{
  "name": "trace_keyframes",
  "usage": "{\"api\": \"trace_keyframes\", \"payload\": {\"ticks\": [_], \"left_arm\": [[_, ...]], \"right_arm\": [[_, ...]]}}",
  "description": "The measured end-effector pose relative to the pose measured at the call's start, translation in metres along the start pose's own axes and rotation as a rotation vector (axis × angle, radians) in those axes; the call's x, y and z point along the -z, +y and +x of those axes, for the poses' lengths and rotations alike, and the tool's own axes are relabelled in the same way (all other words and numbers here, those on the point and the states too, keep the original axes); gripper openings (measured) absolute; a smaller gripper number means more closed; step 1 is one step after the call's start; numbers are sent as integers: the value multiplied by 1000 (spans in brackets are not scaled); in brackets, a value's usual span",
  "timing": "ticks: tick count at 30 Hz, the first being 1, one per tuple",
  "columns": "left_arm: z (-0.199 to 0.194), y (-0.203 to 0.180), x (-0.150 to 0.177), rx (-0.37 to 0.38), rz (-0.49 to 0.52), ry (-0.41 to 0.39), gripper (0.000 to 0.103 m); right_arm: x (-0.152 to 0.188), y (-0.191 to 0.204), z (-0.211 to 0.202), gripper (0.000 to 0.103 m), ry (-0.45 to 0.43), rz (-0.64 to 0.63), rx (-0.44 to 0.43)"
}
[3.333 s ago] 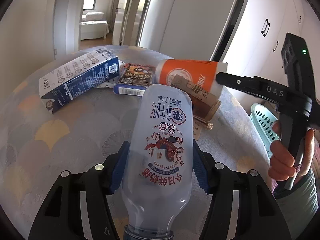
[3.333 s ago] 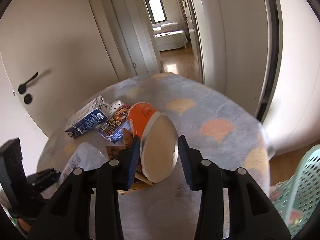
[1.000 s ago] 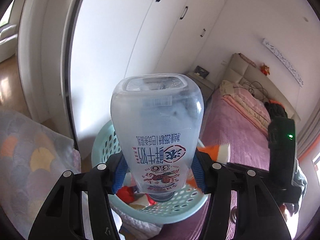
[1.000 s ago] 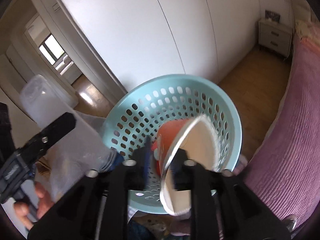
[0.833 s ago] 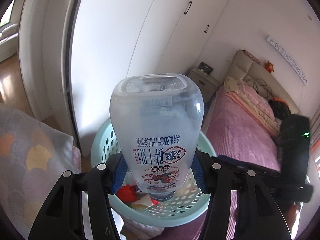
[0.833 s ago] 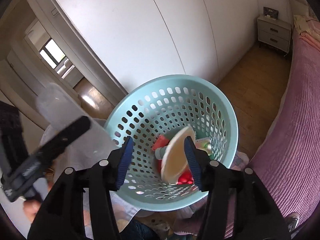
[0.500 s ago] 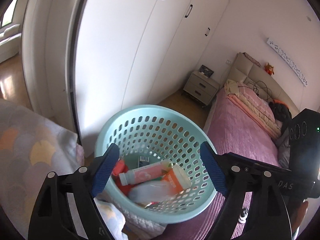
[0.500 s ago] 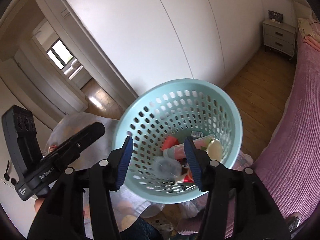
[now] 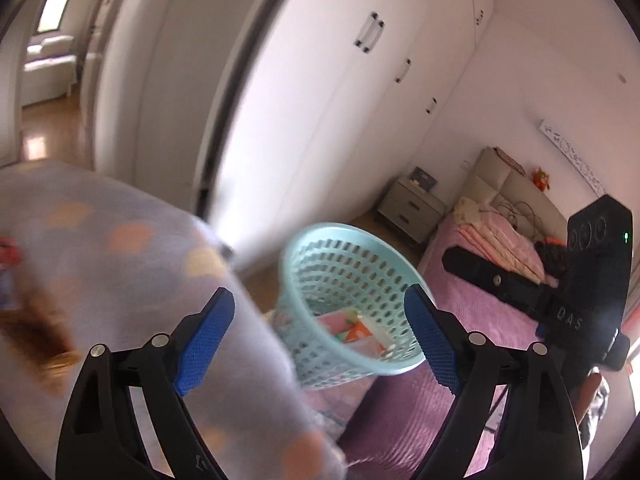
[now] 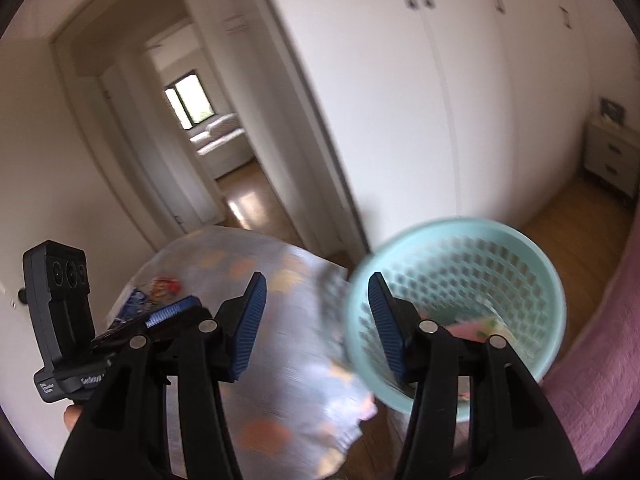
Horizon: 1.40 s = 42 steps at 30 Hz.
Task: Collect trash
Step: 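Return both tools to the table toward the white leaflet and cardboard box, then grasp the white printed leaflet with the left tool while the right tool grasps the torn cardboard box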
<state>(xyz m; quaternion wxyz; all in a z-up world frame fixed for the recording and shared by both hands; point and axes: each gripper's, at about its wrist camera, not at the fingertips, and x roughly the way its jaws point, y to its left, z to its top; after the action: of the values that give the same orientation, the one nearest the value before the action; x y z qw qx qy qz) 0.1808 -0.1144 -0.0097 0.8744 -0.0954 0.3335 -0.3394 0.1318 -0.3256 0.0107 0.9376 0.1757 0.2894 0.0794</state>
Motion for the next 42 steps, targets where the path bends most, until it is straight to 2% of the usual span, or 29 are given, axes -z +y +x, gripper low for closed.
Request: {"api": "trace_keyframes", "payload": {"ticks": [3, 7, 9, 13, 17, 21, 23, 25, 27, 30, 34, 38, 42], "left_arm": [[-38, 15, 2, -42, 15, -40, 85], [-95, 51, 2, -145, 16, -116, 87], [-111, 69, 0, -158, -3, -128, 87], [-145, 117, 1, -254, -70, -156, 87], [-170, 161, 7, -396, -75, -153, 87], [-179, 203, 8, -508, -81, -112, 88], [-183, 223, 10, -519, -82, -96, 88], [-186, 241, 9, -524, -99, -95, 88], [-191, 258, 7, -509, -130, -108, 94], [-191, 277, 1, -484, -161, -120, 94], [-175, 291, -1, -475, -148, -67, 94], [-163, 291, 7, -419, -133, -17, 94], [-157, 284, 14, -419, -105, 3, 94]], "right_arm": [[0, 33, 9, 50, -12, -53, -38], [4, 80, 32, 50, 11, -132, -77], [8, 107, 50, 50, 34, -178, -87], [16, 144, 81, 50, 54, -255, -92], [29, 173, 118, 50, 112, -321, -109], [44, 193, 145, 50, 150, -387, -135], [54, 201, 155, 50, 170, -407, -166], [60, 203, 164, 61, 186, -417, -166], [66, 204, 172, 68, 184, -429, -157], [74, 207, 182, 70, 213, -446, -186], [80, 216, 187, 72, 225, -501, -163], [84, 220, 197, 72, 265, -526, -130], [82, 215, 205, 64, 293, -489, -115]]}}
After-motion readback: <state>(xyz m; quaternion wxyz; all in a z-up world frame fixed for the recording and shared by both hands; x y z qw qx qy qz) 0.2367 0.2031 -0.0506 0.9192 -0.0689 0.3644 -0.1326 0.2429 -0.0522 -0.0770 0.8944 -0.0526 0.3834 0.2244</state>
